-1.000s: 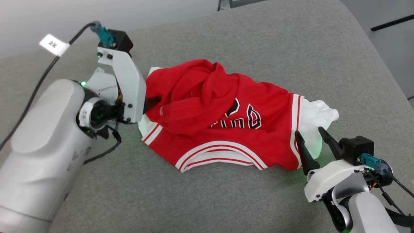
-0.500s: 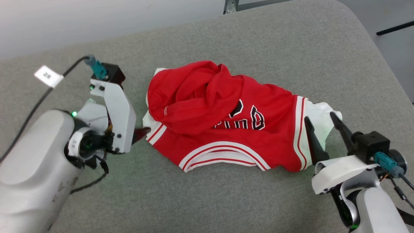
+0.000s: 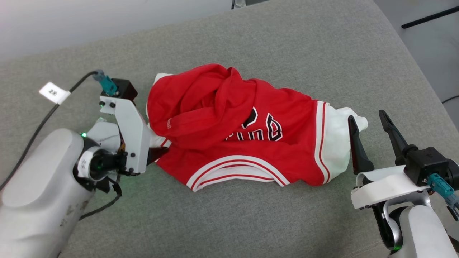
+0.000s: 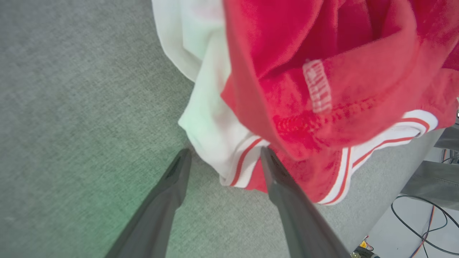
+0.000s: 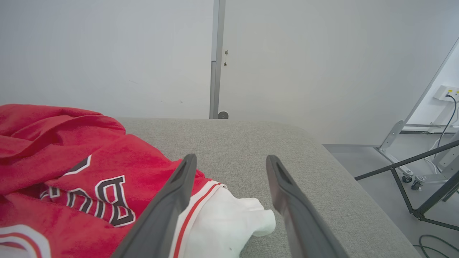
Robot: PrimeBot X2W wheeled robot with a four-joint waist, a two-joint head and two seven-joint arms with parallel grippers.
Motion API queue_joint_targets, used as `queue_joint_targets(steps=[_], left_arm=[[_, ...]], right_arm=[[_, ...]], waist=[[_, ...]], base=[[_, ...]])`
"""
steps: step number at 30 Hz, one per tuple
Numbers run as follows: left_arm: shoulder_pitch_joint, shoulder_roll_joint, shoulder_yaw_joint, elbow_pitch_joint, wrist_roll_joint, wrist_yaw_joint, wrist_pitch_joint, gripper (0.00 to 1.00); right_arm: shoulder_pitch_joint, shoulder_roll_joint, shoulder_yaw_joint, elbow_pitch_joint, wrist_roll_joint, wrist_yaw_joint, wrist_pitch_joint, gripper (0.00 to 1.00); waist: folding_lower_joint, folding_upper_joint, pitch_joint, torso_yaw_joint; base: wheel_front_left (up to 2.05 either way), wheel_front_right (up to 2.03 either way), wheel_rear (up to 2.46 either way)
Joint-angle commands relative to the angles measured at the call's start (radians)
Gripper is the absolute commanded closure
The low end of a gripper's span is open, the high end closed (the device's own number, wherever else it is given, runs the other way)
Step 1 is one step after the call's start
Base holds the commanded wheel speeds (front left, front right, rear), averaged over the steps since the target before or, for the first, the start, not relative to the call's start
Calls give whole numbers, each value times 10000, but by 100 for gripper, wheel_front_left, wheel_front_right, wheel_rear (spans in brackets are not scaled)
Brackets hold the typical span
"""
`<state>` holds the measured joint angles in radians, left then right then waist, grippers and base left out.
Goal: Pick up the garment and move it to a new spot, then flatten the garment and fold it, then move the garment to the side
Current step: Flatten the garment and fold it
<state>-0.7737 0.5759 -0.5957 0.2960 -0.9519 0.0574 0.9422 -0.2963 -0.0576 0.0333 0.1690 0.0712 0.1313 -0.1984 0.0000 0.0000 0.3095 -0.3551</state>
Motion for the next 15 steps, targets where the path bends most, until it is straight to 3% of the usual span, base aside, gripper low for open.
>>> queue_joint_targets(steps=[1, 6, 7, 8, 9, 10, 15], left_arm=[[57, -45, -15, 84, -18, 0, -6, 0], [68, -226, 19, 653, -162, -9, -121, 0], [73, -272, 54, 815, -217, 18, -136, 4], [52, -308, 55, 945, -240, 0, -144, 53], [40, -363, 85, 1068, -319, -25, -141, 92], [8, -388, 130, 1169, -320, 35, -178, 100], [-307, -273, 248, 1302, -185, 140, -308, 100]], right_arm=[[146, 29, -79, -10, -51, -10, -56, 0], [165, 56, -91, 25, -59, -10, -75, 0], [159, 59, -96, 34, -65, -10, -84, 0], [144, 61, -111, 48, -59, -10, -75, 0], [135, 63, -120, 58, -56, -10, -90, 0], [126, 67, -118, 71, -63, -10, -99, 0], [157, 73, -211, 94, -138, -10, -72, 0]], waist=[[0, 0, 75, -81], [0, 0, 148, -169], [0, 0, 153, -176], [0, 0, 154, -177], [0, 0, 151, -171], [0, 0, 144, -167], [0, 0, -9, 47]], base=[[0, 0, 0], [0, 0, 0], [0, 0, 0], [0, 0, 0], [0, 0, 0], [0, 0, 0], [0, 0, 0]])
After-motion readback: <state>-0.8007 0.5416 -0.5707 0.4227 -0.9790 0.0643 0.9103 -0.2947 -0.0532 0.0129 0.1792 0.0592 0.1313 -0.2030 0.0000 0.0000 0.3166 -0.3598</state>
